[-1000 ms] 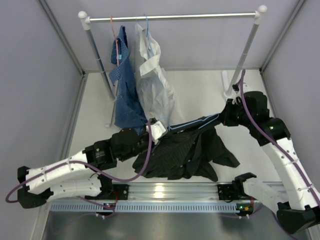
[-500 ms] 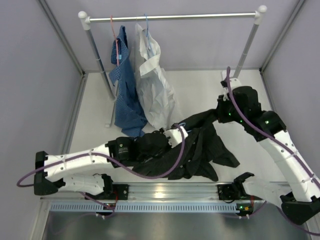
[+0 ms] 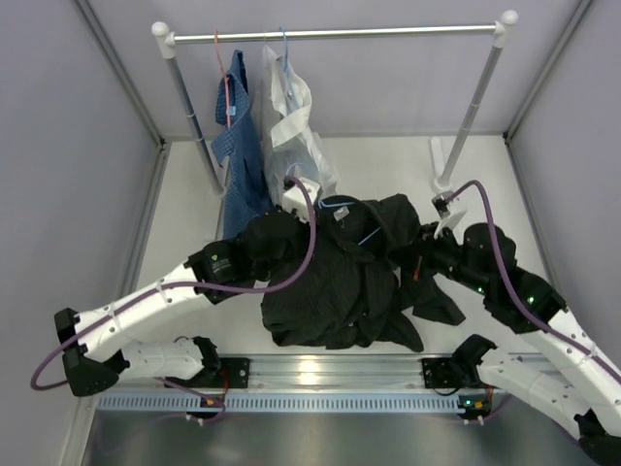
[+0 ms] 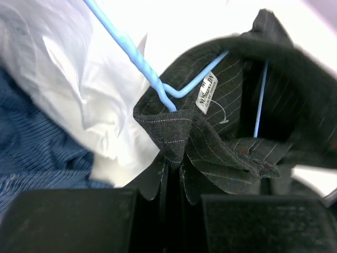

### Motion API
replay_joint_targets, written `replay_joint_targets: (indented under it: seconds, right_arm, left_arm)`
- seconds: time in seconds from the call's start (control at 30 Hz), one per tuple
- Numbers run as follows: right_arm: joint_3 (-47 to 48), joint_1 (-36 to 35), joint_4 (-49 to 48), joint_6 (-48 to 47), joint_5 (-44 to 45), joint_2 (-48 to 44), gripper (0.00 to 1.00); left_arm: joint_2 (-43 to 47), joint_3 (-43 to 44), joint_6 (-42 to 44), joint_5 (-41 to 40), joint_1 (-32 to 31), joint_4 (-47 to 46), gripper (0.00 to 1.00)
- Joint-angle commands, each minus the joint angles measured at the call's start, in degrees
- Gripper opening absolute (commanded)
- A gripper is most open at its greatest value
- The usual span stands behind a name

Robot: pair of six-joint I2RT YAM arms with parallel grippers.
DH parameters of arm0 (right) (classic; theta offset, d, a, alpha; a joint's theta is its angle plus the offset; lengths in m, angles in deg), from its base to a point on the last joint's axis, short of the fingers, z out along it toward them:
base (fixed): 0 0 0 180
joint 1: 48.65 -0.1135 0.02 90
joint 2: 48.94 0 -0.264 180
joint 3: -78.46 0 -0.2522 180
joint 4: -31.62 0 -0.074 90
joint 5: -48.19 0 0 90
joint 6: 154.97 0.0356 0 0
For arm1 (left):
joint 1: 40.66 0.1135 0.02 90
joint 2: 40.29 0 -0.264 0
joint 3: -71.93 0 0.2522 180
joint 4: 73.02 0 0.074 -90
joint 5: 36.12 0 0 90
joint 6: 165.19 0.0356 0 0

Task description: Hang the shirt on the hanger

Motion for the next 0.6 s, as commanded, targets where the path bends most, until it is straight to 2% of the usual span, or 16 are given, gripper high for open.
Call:
replay_joint_targets:
  seconds: [0.0,0.07,0.1,0.17,0.3,0.37,0.43,0.5,0.57]
  right_arm:
    - [-6.3,-3.5,-12.0,5.9,-3.9,-4.5,0.0]
    - [-8.8,-4.8,-13.7,5.7,-2.8,-5.2,0.04]
    - [-9.1,-4.9,-13.8,4.4,-2.6,-5.2,0.21]
    - [-8.5,-4.9,-12.5,2.6,-3.2,-5.9,0.41]
    - [-4.5,-4.8,-5.8,-1.7,-3.7,-12.7,0.63]
    - [0.3,-4.8,-1.2,-3.9,-5.0,-15.6,0.64]
    - [6.1,-4.8,7.4,-6.1,-8.4,-16.4,0.65]
    - [9.9,-4.8,13.6,-8.7,-15.0,-17.2,0.65]
    - [15.1,-4.7,15.5,-10.0,-16.8,-17.6,0.66]
  left_arm:
    - [2.5,1.9,-4.9,9.4,4.3,-12.3,0.0]
    - [2.5,1.4,-2.5,17.5,4.4,-15.1,0.0]
    - [2.4,1.3,-1.7,20.7,4.4,-16.9,0.0]
    - [1.9,1.9,0.9,28.3,4.5,-17.1,0.0]
    - [4.0,0.7,6.8,36.0,4.5,-15.2,0.0]
    - [5.5,-0.3,10.2,39.5,4.6,-14.0,0.0]
    - [7.3,-1.3,12.3,40.9,4.6,-12.5,0.0]
    - [8.1,-1.9,13.1,43.8,4.5,-11.6,0.0]
    - [8.7,-2.9,13.1,46.7,4.6,-11.4,0.0]
